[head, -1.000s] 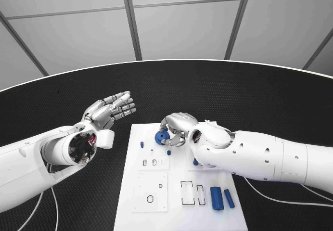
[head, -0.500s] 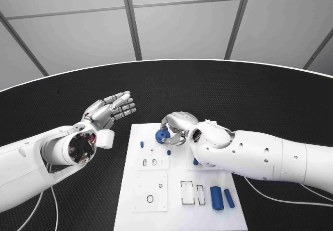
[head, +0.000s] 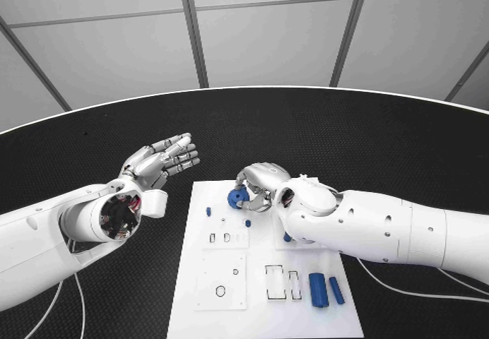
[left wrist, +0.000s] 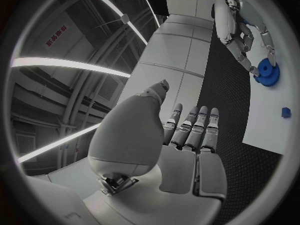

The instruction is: Assemble the parts on the task board

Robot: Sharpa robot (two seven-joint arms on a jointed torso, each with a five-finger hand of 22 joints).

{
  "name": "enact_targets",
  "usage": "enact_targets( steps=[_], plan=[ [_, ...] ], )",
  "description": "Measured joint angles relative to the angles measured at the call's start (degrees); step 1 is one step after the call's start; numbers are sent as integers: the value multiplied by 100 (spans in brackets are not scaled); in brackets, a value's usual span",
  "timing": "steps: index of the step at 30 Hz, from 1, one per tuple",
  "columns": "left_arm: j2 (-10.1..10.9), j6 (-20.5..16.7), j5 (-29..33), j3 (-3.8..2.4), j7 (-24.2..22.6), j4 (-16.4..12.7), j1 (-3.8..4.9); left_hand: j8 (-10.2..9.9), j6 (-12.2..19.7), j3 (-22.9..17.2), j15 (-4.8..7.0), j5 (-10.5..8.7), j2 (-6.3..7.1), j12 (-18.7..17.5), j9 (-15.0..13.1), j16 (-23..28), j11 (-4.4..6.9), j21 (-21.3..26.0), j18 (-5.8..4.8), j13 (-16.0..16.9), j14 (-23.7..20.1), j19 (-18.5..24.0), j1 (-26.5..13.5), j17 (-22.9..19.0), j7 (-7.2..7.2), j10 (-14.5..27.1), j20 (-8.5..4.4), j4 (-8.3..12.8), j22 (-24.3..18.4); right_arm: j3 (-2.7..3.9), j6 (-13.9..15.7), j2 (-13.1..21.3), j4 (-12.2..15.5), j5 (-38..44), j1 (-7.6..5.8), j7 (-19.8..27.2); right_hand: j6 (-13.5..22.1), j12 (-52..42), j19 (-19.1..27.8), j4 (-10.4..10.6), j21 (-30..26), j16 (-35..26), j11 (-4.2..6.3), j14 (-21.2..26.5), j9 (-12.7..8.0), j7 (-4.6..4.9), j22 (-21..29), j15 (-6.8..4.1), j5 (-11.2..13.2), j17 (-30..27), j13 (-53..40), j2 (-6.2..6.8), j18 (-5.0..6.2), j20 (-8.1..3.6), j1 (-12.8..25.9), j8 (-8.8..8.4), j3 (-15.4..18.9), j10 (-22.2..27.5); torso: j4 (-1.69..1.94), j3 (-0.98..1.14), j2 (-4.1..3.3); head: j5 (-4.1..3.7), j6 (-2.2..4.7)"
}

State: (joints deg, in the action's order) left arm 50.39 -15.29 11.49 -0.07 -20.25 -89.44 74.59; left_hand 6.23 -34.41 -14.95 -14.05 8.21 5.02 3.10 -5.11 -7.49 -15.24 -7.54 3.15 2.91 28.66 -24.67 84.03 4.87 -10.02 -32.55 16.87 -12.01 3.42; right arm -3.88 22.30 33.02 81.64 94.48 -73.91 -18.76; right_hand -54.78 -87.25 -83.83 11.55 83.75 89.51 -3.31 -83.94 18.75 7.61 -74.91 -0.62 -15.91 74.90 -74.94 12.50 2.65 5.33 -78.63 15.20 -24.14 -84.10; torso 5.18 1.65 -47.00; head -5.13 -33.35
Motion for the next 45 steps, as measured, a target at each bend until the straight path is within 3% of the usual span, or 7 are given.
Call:
enact_targets(
  steps=[8,19,28,34,37,45],
  plan=[
    [3,8,0,0,12,-3,0,0,0,0,0,-27,0,0,0,21,0,0,0,0,0,36,0,-2,0,0,-5,0,-6,0,-28,-40,-60,0,0,3,4,0,0,-1,0,0,0,0,-16,3,0,0,0,0,1,21,0,0,21,-25,-49,0,-1,-1,0,-1,-9],
    [-2,13,0,0,21,-1,0,0,0,0,1,-27,0,0,0,21,0,22,0,1,-42,74,0,-10,0,0,-8,0,-11,0,-94,-88,-148,0,0,-8,100,28,0,-43,0,0,0,0,-49,93,0,0,136,4,1,78,0,0,130,-89,-107,0,-4,3,3,7,-23],
    [0,13,0,0,26,1,1,0,0,-15,1,-27,0,0,-1,21,0,22,-1,1,-42,74,0,-15,0,0,-8,15,-16,0,-198,-114,-199,0,-1,-28,321,110,-13,-64,-31,0,-53,-18,-124,178,0,24,225,4,2,137,0,13,195,-286,-144,9,-7,3,4,4,-24],
    [4,10,0,0,27,1,1,0,0,-15,1,-27,0,0,-1,21,0,22,0,2,-41,74,0,-15,0,0,-8,15,-15,0,-326,-113,-207,0,-1,-36,352,111,-21,-79,-44,0,-91,-1,-136,169,0,42,250,3,2,200,1,21,310,-349,-107,5,-6,3,4,-1,-24],
    [6,9,0,0,26,3,1,0,0,-15,1,-27,0,0,-1,21,0,22,0,2,-41,74,0,-15,0,0,-8,15,-15,0,-368,-96,-192,0,-1,-32,352,111,0,-27,-48,0,-91,-1,-140,169,1,41,250,3,2,221,1,42,411,-352,-7,5,-7,3,5,4,-29],
    [7,9,0,0,26,15,1,0,0,-15,1,-27,0,0,-1,21,0,22,-1,2,-41,74,0,-15,0,0,-8,15,-14,0,-402,9,-108,-1,-1,-41,320,111,0,321,-67,0,-91,-1,-146,137,1,42,106,2,2,85,1,42,818,-417,418,5,-15,7,12,12,-34]
  ],
)
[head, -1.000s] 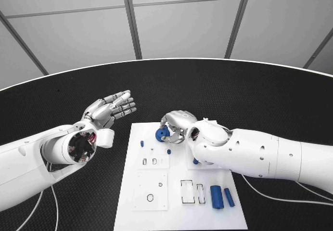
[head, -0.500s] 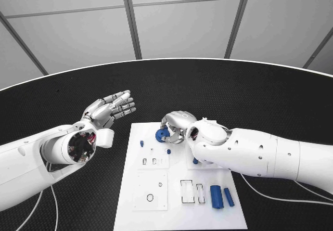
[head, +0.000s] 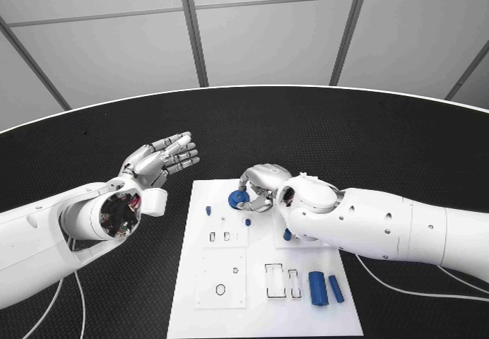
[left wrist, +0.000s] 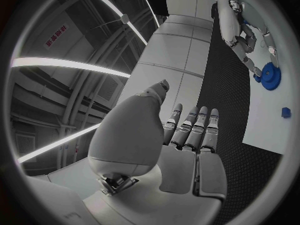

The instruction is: Assemble the parts on the task board

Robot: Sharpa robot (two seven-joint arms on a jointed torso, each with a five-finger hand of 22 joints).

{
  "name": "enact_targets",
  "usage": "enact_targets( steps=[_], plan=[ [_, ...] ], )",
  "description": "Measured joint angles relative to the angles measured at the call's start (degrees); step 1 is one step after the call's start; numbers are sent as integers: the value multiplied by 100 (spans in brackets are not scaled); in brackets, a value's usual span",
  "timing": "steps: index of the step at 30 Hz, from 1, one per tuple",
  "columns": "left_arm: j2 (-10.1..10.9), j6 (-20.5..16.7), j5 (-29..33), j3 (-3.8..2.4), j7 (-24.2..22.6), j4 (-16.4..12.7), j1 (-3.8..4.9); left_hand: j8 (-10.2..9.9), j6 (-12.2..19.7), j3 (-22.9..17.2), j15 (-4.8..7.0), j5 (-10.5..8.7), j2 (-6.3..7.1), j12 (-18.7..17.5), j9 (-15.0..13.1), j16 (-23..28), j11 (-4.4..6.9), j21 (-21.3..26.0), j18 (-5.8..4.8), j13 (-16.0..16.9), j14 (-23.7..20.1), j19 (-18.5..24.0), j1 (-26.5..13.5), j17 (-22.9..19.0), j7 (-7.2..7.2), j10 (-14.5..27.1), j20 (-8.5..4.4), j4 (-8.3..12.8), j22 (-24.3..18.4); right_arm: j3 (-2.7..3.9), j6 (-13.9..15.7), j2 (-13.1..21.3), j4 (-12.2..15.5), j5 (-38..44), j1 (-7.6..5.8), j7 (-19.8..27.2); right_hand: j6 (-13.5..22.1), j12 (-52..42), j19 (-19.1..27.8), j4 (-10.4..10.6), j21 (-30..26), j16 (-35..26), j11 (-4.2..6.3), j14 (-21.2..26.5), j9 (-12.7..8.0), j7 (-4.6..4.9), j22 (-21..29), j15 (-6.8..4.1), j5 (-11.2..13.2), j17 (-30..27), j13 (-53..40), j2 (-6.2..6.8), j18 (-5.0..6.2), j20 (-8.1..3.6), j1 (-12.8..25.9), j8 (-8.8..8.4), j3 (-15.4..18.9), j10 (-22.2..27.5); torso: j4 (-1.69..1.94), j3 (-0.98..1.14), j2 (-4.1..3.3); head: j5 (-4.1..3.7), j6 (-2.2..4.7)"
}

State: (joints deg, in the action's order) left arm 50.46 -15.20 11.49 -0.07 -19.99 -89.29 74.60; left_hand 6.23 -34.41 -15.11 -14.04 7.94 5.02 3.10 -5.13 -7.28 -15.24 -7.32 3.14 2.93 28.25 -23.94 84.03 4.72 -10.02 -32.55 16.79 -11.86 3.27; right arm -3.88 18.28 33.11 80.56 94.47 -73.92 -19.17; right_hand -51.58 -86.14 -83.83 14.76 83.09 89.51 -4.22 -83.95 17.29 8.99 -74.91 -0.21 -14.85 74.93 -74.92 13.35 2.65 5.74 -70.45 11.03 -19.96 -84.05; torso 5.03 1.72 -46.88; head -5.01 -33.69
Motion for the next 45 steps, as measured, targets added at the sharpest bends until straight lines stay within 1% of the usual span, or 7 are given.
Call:
enact_targets(
  steps=[10,15,21,26,32,37,45],
  plan=[
    [-18,11,0,0,0,38,0,0,0,0,-20,0,0,0,6,23,0,0,0,0,-20,19,0,0,0,41,19,0,0,0,255,164,128,-1,0,11,-56,0,0,170,0,0,0,0,1,-11,0,0,-144,0,0,-89,0,0,86,-48,170,0,-4,8,6,-20,25],
    [-44,26,0,0,1,84,-1,0,0,0,-20,0,0,0,6,23,0,0,0,-3,-20,19,0,1,0,41,19,0,0,2,840,402,384,-230,0,280,-105,-39,0,50,0,0,0,0,0,-19,0,0,-168,-1,1,-202,0,0,-110,-48,50,0,-5,10,13,-36,51],
    [-107,50,0,1,4,196,-3,0,21,0,-20,0,0,0,6,23,0,0,0,-4,-20,39,0,1,21,41,-1,0,-5,30,1460,941,802,-1196,-9,1022,-149,-32,0,-95,-60,0,0,0,0,-7,0,0,-115,-1,1,-187,0,0,-354,-71,-145,0,-37,15,52,-31,68],
    [-179,89,0,1,8,304,-7,0,21,0,-21,0,0,0,6,23,0,0,0,-4,-20,39,0,1,21,41,-1,0,-5,38,1462,1565,1136,-2250,-15,1652,-203,0,0,-188,-127,0,0,0,1,-10,0,0,121,-1,1,-79,0,0,-499,-71,-238,0,-82,25,100,-27,69],
    [-271,151,0,2,15,409,-25,0,21,-18,-21,0,0,0,5,23,0,21,0,-4,-20,39,0,1,21,41,-1,18,-5,35,1421,2234,1351,-2838,-17,2047,-240,95,0,-259,-200,-30,0,0,6,-7,0,0,218,-1,1,4,0,0,-582,-71,-211,0,-133,43,164,-58,86],
    [-315,200,-1,3,33,456,-45,0,-2,-18,0,0,0,0,5,23,0,21,0,-3,1,39,0,1,-2,41,-1,18,-4,27,1415,2644,1274,-2933,-13,2212,-248,133,0,-268,-234,-30,0,0,6,1,0,0,255,-2,1,10,0,0,-587,-71,-201,0,-162,69,204,-88,96],
    [-349,259,-1,3,55,475,-68,0,-46,-56,9,0,0,0,-3,0,11,21,0,-3,114,39,0,21,-4,-13,-1,56,-4,10,1444,2798,911,-2963,-7,2319,-248,741,0,-290,-375,-56,39,0,6,1,0,0,277,-2,1,71,0,-1,-647,-132,-212,255,-173,113,240,-187,90]
  ],
)
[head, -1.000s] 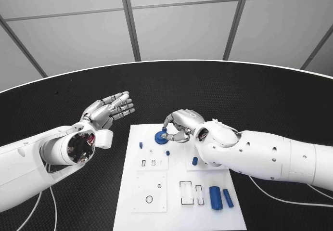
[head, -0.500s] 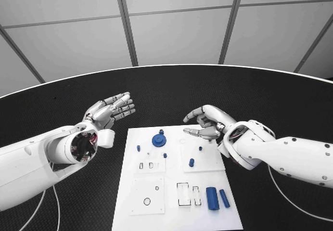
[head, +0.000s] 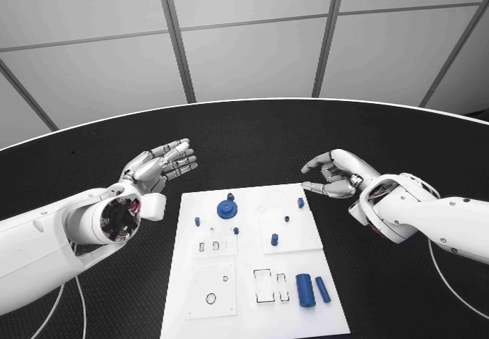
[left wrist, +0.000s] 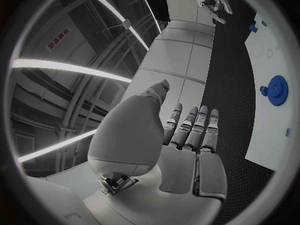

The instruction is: Assemble the parts on the task board

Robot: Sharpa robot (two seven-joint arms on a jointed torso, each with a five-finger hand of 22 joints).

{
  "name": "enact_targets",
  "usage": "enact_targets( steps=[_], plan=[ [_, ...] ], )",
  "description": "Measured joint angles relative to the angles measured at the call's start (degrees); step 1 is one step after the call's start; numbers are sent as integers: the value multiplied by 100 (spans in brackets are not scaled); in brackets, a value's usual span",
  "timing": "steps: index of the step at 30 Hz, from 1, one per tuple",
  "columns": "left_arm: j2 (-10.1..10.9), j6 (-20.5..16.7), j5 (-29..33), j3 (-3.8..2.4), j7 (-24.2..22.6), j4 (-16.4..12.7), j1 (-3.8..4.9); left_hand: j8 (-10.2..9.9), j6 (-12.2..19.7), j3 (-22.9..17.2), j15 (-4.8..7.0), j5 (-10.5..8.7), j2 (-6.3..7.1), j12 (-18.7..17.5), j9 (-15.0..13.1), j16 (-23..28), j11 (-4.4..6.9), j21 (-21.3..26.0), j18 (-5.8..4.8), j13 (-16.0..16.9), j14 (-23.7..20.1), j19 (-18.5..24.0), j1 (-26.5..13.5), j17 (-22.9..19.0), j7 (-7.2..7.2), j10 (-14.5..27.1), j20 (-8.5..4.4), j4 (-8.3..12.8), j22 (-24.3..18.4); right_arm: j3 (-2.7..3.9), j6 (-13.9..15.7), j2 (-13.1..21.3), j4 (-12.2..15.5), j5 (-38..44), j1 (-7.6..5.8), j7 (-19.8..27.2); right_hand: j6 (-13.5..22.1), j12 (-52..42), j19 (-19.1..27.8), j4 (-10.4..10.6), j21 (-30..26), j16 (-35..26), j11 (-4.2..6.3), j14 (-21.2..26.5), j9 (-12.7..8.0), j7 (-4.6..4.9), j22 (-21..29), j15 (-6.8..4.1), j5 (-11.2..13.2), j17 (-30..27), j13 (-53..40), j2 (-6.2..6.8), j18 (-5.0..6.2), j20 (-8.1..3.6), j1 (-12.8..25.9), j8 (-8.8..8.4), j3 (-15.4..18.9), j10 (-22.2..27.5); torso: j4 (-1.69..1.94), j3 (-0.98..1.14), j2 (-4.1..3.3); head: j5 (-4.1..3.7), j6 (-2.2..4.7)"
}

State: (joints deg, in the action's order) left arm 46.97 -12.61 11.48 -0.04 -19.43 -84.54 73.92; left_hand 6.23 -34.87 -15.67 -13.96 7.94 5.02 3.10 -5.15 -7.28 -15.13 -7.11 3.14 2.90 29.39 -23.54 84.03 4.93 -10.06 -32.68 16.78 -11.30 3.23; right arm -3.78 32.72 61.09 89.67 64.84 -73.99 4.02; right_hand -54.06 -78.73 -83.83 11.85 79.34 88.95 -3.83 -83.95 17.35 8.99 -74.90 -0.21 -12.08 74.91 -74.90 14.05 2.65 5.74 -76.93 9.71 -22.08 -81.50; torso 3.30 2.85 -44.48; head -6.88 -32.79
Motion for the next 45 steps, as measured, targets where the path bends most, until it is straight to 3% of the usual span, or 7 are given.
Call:
enact_targets(
  steps=[9,22,29,45],
  plan=[
    [0,15,0,0,6,-10,-7,0,2,0,0,0,0,0,0,0,0,0,0,1,0,-17,0,6,2,0,17,0,1,-29,-226,-68,-325,46,13,-68,-3,201,0,-110,-47,-33,13,0,0,-3,-4,0,0,0,-5,53,0,0,-217,0,-110,103,13,24,3,-57,-1],
    [33,32,0,0,2,-51,-7,0,3,-10,0,0,0,0,0,0,0,0,0,1,0,-40,0,5,3,0,1,10,1,-50,-700,-276,-574,324,248,-232,107,174,0,-189,-47,-33,-7,0,-39,-21,-4,0,151,0,-4,106,0,0,-271,-140,-63,82,12,-3,-12,-57,-40],
    [50,26,0,0,-2,-63,-7,0,3,-16,0,0,0,0,1,0,0,0,0,1,0,-40,0,4,3,1,1,16,1,-51,-753,-361,-649,425,321,-243,147,107,0,-205,-47,-33,-7,0,-46,-20,-3,0,151,0,-3,106,0,0,-271,-165,-47,41,7,-2,-12,-42,-60],
    [76,16,0,0,-5,-83,-7,0,4,-16,0,0,0,0,1,0,-1,0,0,1,-1,-40,0,3,3,1,1,16,1,-50,-727,-528,-799,445,337,-286,147,-35,0,-205,-19,-33,-7,0,-46,-20,-2,0,151,4,-2,74,0,0,-302,-165,-47,-60,5,-3,-18,-23,-81]
  ],
)
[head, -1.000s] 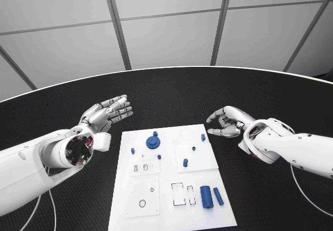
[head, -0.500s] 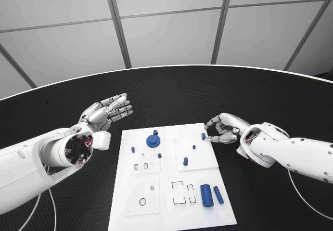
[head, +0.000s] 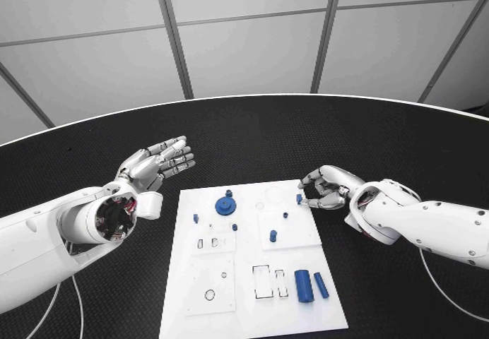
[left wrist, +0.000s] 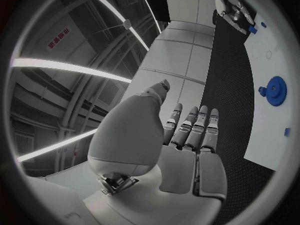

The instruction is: Assemble the parts on the task board

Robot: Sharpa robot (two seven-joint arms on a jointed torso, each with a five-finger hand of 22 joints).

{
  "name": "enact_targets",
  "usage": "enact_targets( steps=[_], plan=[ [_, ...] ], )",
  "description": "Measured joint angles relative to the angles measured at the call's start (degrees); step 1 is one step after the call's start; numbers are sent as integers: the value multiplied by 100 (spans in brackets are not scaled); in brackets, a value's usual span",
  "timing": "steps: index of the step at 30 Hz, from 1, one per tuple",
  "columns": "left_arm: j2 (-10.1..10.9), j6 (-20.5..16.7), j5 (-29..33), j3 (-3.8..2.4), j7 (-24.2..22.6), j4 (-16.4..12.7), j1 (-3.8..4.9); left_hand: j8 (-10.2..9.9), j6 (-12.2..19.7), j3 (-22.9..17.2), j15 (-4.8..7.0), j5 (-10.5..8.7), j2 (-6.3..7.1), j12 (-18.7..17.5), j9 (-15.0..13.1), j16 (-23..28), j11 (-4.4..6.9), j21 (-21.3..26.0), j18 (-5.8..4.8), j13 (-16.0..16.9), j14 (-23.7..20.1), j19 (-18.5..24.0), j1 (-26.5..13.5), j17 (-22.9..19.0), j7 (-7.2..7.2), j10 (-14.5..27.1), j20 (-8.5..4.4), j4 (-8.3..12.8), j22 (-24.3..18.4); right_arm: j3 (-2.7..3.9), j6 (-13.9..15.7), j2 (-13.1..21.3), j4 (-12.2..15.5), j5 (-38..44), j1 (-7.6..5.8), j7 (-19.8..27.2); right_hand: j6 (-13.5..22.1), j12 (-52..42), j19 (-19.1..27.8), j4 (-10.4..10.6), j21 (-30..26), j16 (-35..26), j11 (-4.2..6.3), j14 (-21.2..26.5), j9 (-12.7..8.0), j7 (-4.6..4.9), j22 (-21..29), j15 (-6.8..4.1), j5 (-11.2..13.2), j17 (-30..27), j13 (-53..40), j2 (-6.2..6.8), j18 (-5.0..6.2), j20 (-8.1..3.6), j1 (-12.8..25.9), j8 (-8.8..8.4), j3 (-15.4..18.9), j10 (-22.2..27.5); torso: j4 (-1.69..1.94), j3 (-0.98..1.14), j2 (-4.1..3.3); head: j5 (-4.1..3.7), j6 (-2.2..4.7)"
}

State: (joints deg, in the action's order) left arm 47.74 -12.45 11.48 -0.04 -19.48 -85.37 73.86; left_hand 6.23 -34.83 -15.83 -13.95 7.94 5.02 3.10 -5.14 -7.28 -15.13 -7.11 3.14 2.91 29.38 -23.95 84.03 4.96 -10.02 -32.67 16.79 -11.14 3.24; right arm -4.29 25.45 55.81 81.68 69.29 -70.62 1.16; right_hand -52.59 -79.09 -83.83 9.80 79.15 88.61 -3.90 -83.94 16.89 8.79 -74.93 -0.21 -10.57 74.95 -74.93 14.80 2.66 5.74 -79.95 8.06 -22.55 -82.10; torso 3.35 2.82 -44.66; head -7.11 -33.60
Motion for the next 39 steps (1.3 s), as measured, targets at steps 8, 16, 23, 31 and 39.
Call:
enact_targets(
  steps=[8,16,23,31,39],
  plan=[
    [5,-1,0,0,2,-7,0,0,0,0,0,0,0,0,0,0,0,0,1,0,0,0,0,0,0,0,0,0,0,0,-54,-69,-58,0,1,-36,-98,-62,0,-24,21,0,0,0,16,10,0,0,-3,0,1,-31,0,0,-27,0,-57,-42,-1,-3,0,14,-12],
    [15,-5,0,0,0,-13,0,0,0,0,0,0,0,0,0,0,0,0,0,0,0,0,0,0,0,0,0,0,0,0,-93,-134,-119,1,1,-51,-213,-152,0,-52,41,0,15,0,31,0,1,0,-25,-1,1,-76,0,0,-27,44,-120,-98,-3,0,1,26,-27],
    [13,-6,0,0,3,-8,1,0,0,-1,0,0,0,0,0,0,0,0,0,0,0,0,0,-1,0,0,0,0,0,0,-142,-172,-156,1,2,-62,-341,-260,0,-47,50,24,31,0,59,-29,1,0,-25,-2,1,-114,0,0,11,107,-191,-153,-7,4,2,30,-40],
    [10,-6,0,0,11,-4,1,0,1,-24,0,0,0,0,0,0,0,0,1,0,0,-20,0,-1,0,0,20,24,1,0,-231,-196,-170,1,3,-87,-466,-307,-21,-87,73,24,52,-18,85,-70,1,-19,-47,-2,2,-168,0,-21,17,188,-262,-174,-10,7,3,32,-46],
    [6,-6,0,0,13,10,1,0,1,-24,0,0,0,0,0,0,0,0,1,1,0,-20,0,-1,0,0,20,24,1,0,-287,-210,-191,1,26,-114,-494,-330,-21,-101,89,24,52,3,90,-80,1,-40,-46,-2,2,-168,0,-21,17,207,-276,-174,-11,7,3,32,-59]
  ],
)
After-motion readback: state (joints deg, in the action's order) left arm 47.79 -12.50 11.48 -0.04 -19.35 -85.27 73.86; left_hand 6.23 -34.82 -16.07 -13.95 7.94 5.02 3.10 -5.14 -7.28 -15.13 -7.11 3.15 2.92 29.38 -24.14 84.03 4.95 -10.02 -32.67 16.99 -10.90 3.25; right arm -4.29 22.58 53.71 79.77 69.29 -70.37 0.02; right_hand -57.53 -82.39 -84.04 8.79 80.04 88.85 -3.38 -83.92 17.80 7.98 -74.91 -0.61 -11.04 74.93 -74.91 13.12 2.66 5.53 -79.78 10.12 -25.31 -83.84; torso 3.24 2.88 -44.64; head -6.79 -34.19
